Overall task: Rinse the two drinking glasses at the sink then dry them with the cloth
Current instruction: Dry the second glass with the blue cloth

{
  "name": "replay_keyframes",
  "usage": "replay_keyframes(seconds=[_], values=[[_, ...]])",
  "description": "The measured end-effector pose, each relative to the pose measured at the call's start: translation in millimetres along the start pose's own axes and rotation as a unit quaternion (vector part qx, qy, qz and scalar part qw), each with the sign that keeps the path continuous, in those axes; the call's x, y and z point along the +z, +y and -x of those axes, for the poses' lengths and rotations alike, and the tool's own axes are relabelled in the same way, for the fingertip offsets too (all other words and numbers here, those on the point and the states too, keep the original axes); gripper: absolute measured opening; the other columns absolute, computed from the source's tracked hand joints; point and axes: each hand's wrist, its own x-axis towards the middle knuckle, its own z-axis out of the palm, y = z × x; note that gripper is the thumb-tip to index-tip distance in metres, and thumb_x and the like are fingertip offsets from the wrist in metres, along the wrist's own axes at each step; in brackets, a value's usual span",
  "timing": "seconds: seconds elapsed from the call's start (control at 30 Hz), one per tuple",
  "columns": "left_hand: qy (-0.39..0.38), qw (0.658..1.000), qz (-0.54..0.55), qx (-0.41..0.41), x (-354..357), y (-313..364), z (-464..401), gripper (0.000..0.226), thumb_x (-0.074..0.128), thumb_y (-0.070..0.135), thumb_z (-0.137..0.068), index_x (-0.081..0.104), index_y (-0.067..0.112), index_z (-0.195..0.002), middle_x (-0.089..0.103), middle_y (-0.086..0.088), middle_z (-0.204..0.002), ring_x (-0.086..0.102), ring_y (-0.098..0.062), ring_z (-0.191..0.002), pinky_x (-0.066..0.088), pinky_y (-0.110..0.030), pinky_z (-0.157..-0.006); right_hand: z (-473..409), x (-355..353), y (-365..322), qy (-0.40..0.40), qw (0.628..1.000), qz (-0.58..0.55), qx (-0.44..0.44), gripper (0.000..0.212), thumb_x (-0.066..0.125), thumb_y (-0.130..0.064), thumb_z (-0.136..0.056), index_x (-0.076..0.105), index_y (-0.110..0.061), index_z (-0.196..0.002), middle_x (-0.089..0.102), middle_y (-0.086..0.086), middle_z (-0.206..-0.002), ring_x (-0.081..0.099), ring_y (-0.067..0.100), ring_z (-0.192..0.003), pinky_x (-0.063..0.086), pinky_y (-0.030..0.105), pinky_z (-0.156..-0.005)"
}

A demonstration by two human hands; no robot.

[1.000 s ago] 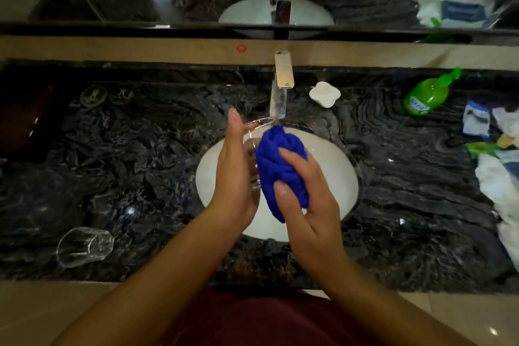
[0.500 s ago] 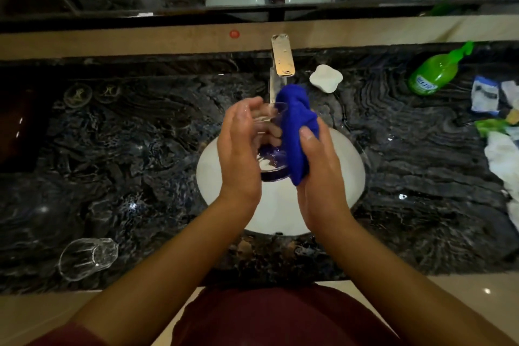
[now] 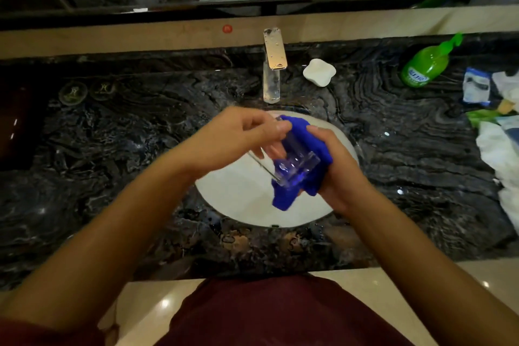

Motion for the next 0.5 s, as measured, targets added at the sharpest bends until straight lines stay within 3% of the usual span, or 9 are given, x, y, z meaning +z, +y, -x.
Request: replay_keyframes(seconds=[0.03,0.1,0.17,0.23,0.3,0.37,0.47,0.5], values=[[-0.036,0.999,0.012,-0.02,0,0,0,0.036,0.057,0.036,-0.102,0.072,0.003,-0.107,0.081,-0.008,-0.095,0.076,-0.018,-0.091,0.057,-0.029,-0.078,0,-4,-3,-0.006,1.0,0.014,0.005,0.033,0.047,-0.04,-0.102,0.066,-0.013,-0.109,0.075,0.004,-0.081,0.07,0.019,-0.065,0.053,0.024,-0.052],[-0.06,0.995,0.057,-0.054,10,-6,-2,0.037,0.054,0.033,-0.105,0.074,0.002,-0.1,0.08,-0.012,-0.092,0.077,-0.022,-0.088,0.057,-0.028,-0.073,-2,-9,-6,-0.015,0.998,0.064,-0.007,0.032,0.049,-0.04,-0.101,0.07,-0.015,-0.1,0.073,0.006,-0.08,0.069,0.021,-0.071,0.056,0.03,-0.066],[-0.03,0.989,0.123,-0.076,25,-12,-5,0.038,0.053,0.034,-0.105,0.074,0.006,-0.089,0.079,-0.014,-0.083,0.075,-0.02,-0.076,0.053,-0.027,-0.067,-4,-10,-6,0.002,0.996,0.092,-0.017,0.032,0.052,-0.042,-0.099,0.075,-0.024,-0.087,0.072,0.005,-0.081,0.065,0.023,-0.078,0.051,0.039,-0.079],[0.01,0.979,0.188,-0.079,33,-16,-8,0.038,0.054,0.034,-0.104,0.071,0.006,-0.084,0.075,-0.014,-0.075,0.071,-0.019,-0.066,0.052,-0.027,-0.063,-4,-9,-6,0.023,0.997,0.078,-0.017,0.031,0.055,-0.044,-0.097,0.077,-0.027,-0.083,0.071,0.003,-0.081,0.063,0.023,-0.08,0.048,0.042,-0.082],[0.023,0.968,0.241,-0.061,36,-15,-8,0.036,0.056,0.035,-0.099,0.068,0.007,-0.081,0.072,-0.014,-0.068,0.069,-0.019,-0.06,0.054,-0.026,-0.06,-4,-8,-9,0.036,0.999,0.033,-0.022,0.03,0.056,-0.041,-0.097,0.077,-0.019,-0.102,0.071,0.007,-0.089,0.064,0.027,-0.087,0.051,0.047,-0.088],[0.032,0.957,0.282,-0.052,40,-12,-8,0.034,0.055,0.037,-0.096,0.065,0.01,-0.078,0.07,-0.012,-0.062,0.067,-0.018,-0.055,0.054,-0.024,-0.057,-5,-6,-15,0.039,0.998,-0.054,-0.022,0.042,0.057,-0.034,-0.097,0.066,-0.005,-0.127,0.07,0.011,-0.093,0.065,0.028,-0.088,0.053,0.051,-0.091],[0.081,0.917,0.385,-0.063,55,-10,-7,0.034,0.051,0.037,-0.102,0.066,0.011,-0.086,0.069,-0.006,-0.06,0.066,-0.016,-0.056,0.053,-0.028,-0.059,-6,0,-20,0.028,0.981,-0.187,-0.039,0.054,0.058,-0.034,-0.094,0.057,0.002,-0.134,0.064,0.019,-0.103,0.063,0.033,-0.093,0.056,0.05,-0.088],[0.1,0.895,0.429,-0.064,62,-9,-6,0.035,0.05,0.037,-0.104,0.068,0.009,-0.092,0.07,-0.005,-0.062,0.067,-0.016,-0.057,0.054,-0.029,-0.061,-6,2,-20,0.027,0.974,-0.22,-0.051,0.052,0.057,-0.036,-0.095,0.058,0.001,-0.132,0.064,0.019,-0.103,0.063,0.032,-0.092,0.058,0.044,-0.084]])
